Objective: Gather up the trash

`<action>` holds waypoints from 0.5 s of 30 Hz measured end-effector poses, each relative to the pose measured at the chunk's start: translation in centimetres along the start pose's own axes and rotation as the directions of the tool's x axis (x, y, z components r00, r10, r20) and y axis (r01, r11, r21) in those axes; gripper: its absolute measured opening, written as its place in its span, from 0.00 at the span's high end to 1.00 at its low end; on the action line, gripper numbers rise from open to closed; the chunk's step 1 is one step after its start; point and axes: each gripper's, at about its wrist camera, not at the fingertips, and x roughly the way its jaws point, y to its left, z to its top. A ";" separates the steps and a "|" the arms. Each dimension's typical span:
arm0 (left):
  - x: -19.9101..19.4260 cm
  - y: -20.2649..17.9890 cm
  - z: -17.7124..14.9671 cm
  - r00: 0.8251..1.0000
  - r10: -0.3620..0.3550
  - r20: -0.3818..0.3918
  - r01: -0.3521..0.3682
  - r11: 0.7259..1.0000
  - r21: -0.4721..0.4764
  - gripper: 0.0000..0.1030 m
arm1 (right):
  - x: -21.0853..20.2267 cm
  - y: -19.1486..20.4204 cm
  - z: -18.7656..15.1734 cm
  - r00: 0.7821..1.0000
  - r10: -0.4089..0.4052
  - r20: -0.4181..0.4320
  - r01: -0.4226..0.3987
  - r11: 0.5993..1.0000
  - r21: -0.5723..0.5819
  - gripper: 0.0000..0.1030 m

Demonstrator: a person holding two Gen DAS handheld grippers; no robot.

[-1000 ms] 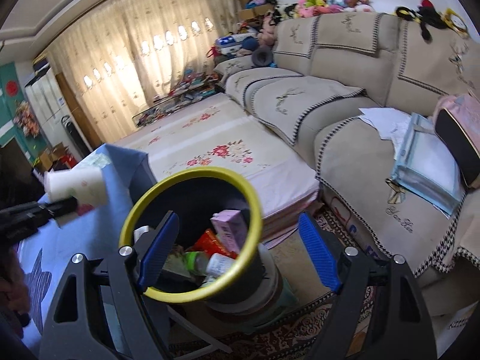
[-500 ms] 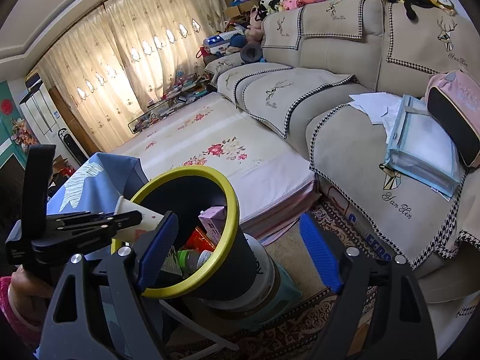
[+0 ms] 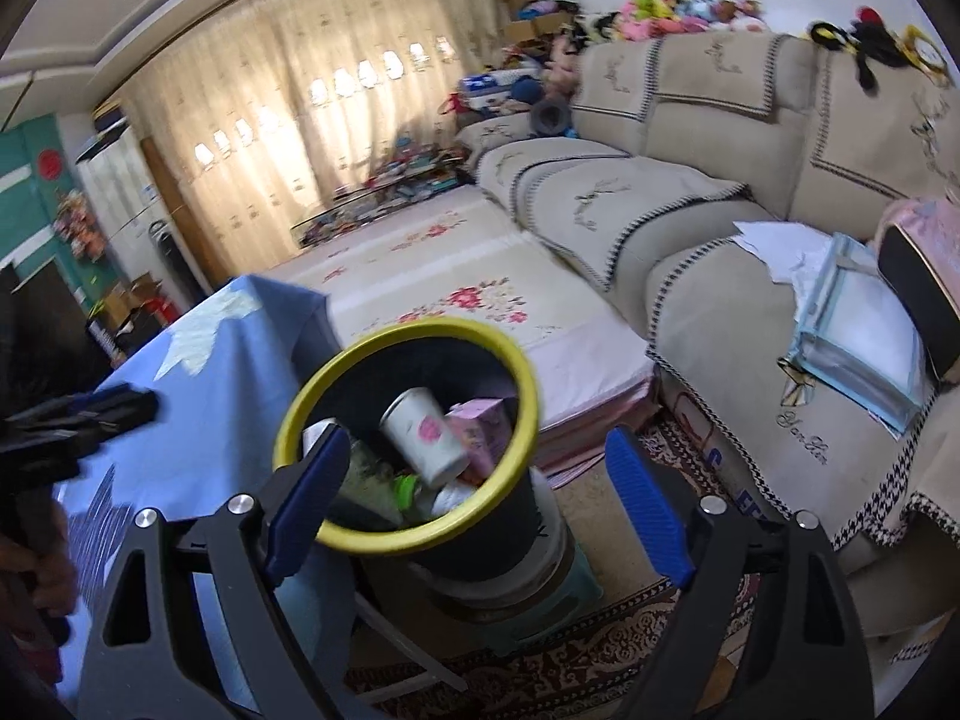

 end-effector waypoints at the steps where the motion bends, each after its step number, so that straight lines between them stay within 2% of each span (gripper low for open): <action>1: -2.1 1.4 -1.0 0.999 0.037 0.023 -0.036 0.999 -0.024 0.05 | -0.4 0.7 -0.3 1.000 0.015 -0.004 -0.015 1.000 -0.017 0.20; 3: -5.6 3.5 -2.8 0.993 0.106 0.051 -0.103 0.992 -0.066 0.05 | -1.0 1.9 -0.7 0.999 0.039 -0.004 -0.039 0.998 -0.039 0.19; 6: -10.9 6.4 -5.9 0.967 0.235 0.097 -0.222 0.966 -0.132 0.05 | -2.6 4.0 -1.2 0.997 0.071 0.014 -0.069 0.995 -0.078 0.13; 10: -17.7 9.5 -10.3 0.909 0.396 0.134 -0.359 0.904 -0.232 0.05 | -5.4 7.4 -1.8 0.991 0.120 0.060 -0.110 0.983 -0.145 0.07; 11: -19.5 10.2 -11.6 0.888 0.438 0.141 -0.394 0.882 -0.257 0.05 | -6.1 8.3 -2.0 0.989 0.129 0.066 -0.117 0.980 -0.161 0.07; 15: -24.6 11.6 -15.2 0.828 0.539 0.154 -0.474 0.820 -0.321 0.05 | -8.2 11.5 -2.8 0.987 0.144 0.075 -0.123 0.965 -0.233 0.07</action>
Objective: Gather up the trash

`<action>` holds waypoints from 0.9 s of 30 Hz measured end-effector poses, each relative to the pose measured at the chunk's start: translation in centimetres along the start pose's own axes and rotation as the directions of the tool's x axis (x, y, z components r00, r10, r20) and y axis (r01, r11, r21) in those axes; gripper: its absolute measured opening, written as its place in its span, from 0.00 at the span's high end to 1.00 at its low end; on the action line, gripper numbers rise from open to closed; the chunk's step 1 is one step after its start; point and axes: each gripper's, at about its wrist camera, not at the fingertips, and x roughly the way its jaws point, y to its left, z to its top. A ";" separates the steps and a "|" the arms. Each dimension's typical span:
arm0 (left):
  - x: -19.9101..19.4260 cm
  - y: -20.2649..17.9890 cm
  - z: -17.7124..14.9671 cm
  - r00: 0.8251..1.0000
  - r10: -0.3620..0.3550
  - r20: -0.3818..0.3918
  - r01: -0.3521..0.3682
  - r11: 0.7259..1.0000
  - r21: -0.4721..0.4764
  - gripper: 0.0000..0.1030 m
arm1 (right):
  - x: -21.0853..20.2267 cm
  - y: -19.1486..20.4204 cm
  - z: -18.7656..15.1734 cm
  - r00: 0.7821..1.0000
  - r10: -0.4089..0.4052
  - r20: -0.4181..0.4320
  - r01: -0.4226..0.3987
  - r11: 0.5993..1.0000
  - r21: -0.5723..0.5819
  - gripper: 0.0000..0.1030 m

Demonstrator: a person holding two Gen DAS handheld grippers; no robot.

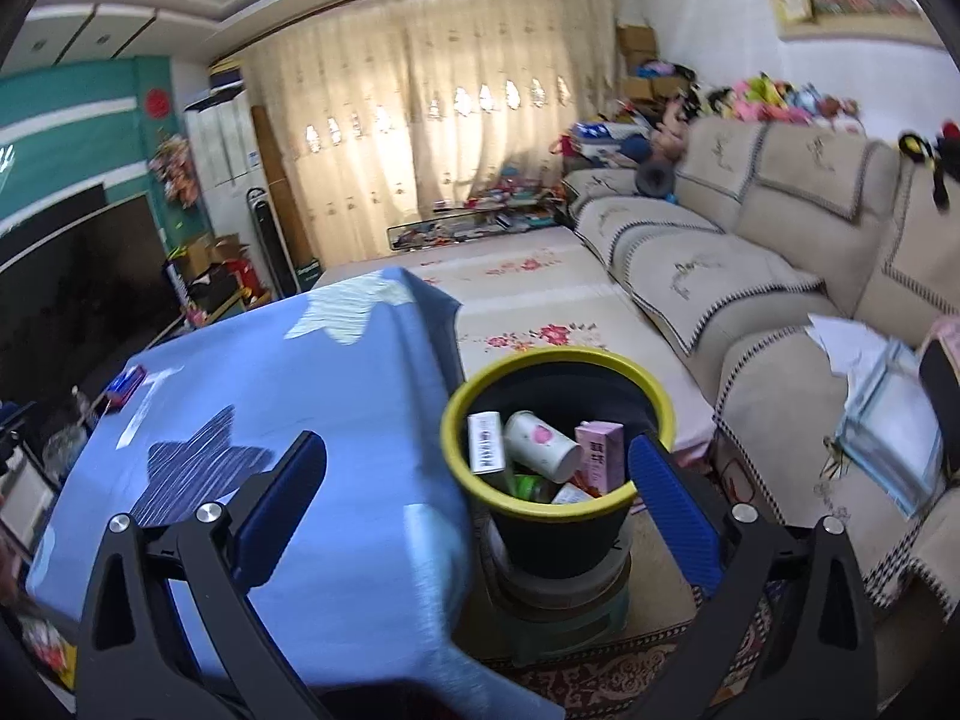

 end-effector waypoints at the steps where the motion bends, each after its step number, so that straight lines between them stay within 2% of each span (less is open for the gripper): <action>1: -0.9 1.1 -0.4 1.000 0.006 0.008 -0.006 1.000 -0.020 0.05 | -0.4 0.7 0.0 1.000 0.006 0.003 -0.006 1.000 -0.012 0.07; 6: -4.4 5.0 -1.9 0.999 0.011 0.043 -0.007 0.995 -0.104 0.05 | -2.6 3.9 -0.5 0.999 0.044 0.026 -0.042 0.997 -0.071 0.07; 9: -6.1 5.4 -2.8 0.998 -0.004 0.058 0.011 0.993 -0.119 0.05 | -3.9 5.0 -0.9 0.997 0.057 0.044 -0.052 0.994 -0.097 0.07; 16: -9.1 5.3 -3.0 0.996 0.028 0.088 -0.017 0.992 -0.123 0.05 | -6.0 6.2 -0.9 0.993 0.086 0.086 -0.076 0.990 -0.115 0.07; 27: -7.6 4.1 -3.6 1.000 -0.009 0.025 0.011 0.993 -0.117 0.05 | -4.8 6.7 -1.0 0.995 0.079 0.055 -0.072 0.990 -0.118 0.07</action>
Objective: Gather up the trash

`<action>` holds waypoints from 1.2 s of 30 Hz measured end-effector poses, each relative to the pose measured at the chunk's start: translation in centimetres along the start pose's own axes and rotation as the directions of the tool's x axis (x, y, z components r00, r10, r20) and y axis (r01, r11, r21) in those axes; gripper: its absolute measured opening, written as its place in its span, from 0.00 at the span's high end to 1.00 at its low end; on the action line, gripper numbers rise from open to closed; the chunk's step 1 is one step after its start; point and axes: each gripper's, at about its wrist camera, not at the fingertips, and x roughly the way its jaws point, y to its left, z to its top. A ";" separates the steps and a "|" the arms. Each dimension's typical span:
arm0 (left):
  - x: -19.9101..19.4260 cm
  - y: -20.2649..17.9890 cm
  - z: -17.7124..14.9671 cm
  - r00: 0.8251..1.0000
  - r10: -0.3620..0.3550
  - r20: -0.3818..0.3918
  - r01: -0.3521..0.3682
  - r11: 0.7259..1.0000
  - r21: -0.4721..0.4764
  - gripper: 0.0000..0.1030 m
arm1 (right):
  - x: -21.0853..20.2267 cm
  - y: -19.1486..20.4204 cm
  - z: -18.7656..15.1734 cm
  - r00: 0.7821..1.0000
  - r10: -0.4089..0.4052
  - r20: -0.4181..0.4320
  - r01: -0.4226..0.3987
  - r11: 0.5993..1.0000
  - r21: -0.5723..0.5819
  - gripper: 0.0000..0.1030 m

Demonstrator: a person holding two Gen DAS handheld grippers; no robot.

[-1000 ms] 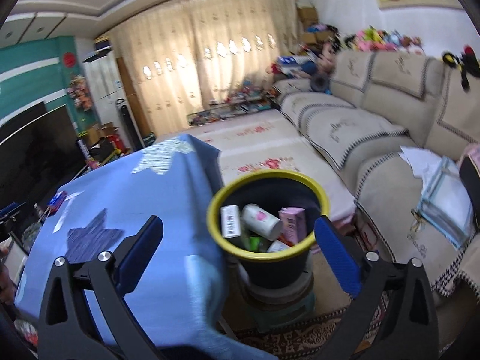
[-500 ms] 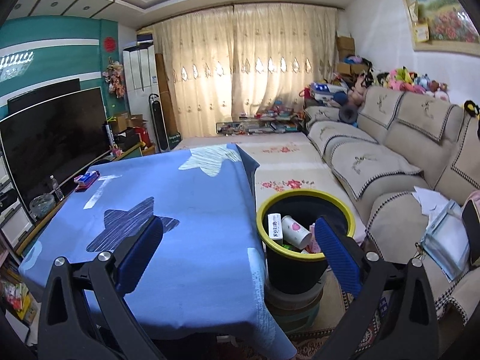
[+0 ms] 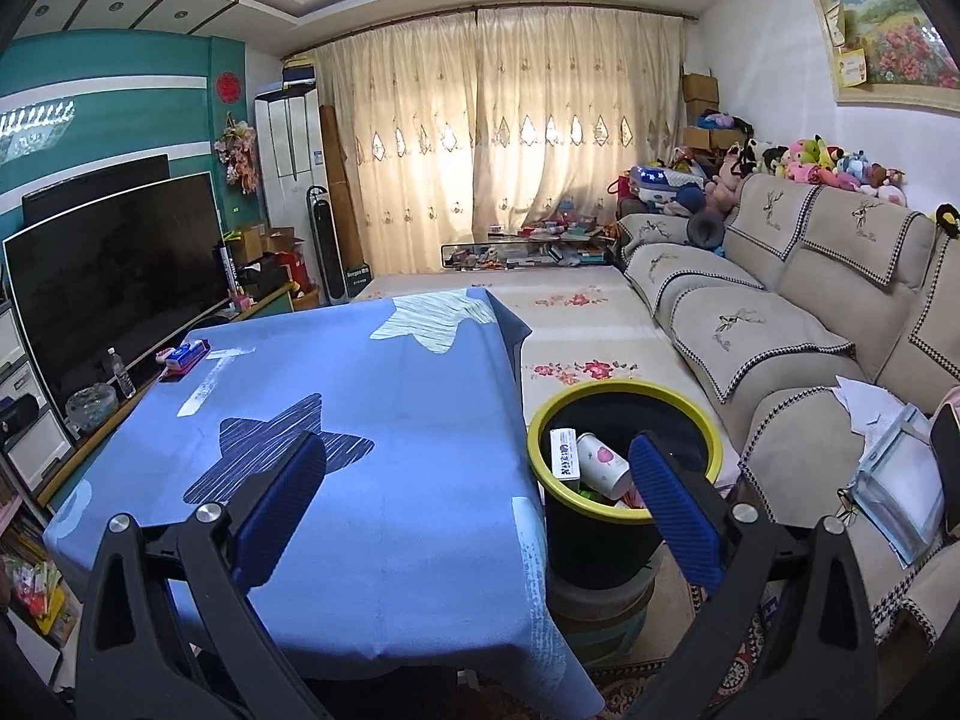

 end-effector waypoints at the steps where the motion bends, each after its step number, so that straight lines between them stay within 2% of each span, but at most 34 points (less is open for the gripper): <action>1: 0.2 -0.1 -0.1 1.000 -0.002 -0.003 0.002 1.000 -0.002 0.05 | 0.1 0.0 0.0 1.000 0.000 -0.003 0.000 1.000 0.000 0.07; 8: 1.2 -0.3 -0.3 1.000 -0.009 -0.016 0.009 1.000 -0.005 0.05 | 0.6 0.2 -0.1 1.000 0.002 -0.013 -0.002 1.000 -0.006 0.07; 36: 0.5 -0.7 0.0 1.000 -0.010 -0.003 0.010 1.000 0.003 0.05 | 0.6 0.7 0.1 1.000 0.007 -0.009 -0.007 1.000 0.001 0.07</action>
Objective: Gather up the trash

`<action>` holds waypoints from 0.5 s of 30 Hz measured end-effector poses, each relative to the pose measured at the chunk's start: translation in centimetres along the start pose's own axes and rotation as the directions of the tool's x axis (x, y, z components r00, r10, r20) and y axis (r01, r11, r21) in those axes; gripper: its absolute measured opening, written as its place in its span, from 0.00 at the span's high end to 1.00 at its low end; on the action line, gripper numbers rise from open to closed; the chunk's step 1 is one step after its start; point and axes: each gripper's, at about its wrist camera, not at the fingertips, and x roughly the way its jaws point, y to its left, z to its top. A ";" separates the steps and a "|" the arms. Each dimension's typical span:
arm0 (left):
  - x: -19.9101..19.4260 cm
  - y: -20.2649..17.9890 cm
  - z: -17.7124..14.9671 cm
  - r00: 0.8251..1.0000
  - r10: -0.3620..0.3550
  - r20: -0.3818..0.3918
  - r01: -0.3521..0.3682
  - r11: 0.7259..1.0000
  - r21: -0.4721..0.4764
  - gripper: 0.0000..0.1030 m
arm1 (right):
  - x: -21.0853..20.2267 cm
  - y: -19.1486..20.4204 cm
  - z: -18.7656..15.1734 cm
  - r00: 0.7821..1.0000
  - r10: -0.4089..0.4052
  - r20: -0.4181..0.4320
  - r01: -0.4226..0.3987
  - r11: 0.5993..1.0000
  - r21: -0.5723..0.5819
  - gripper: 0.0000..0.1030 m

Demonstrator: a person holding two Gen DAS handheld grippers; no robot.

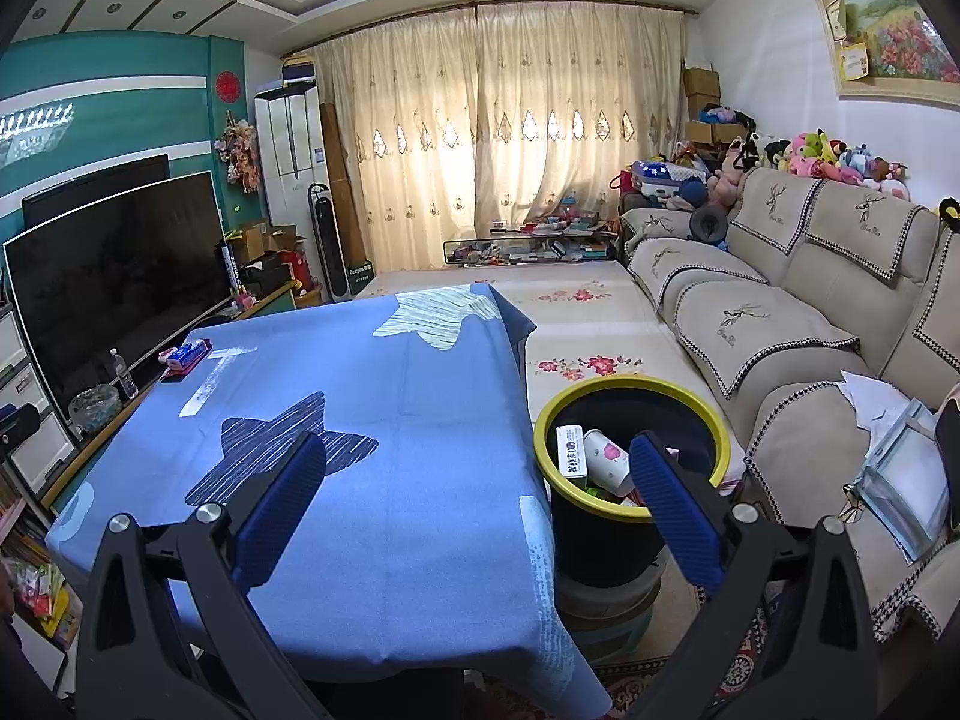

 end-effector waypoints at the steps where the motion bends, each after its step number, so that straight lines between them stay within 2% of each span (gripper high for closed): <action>1: 0.0 0.0 0.0 1.000 0.000 0.000 0.000 1.000 0.000 0.05 | 0.0 0.0 0.0 1.000 0.001 0.000 -0.001 1.000 0.001 0.07; 15: 0.1 0.4 -0.2 1.000 -0.010 0.001 0.010 1.000 -0.010 0.05 | 0.3 0.4 -0.1 1.000 0.011 -0.006 -0.011 1.000 0.002 0.07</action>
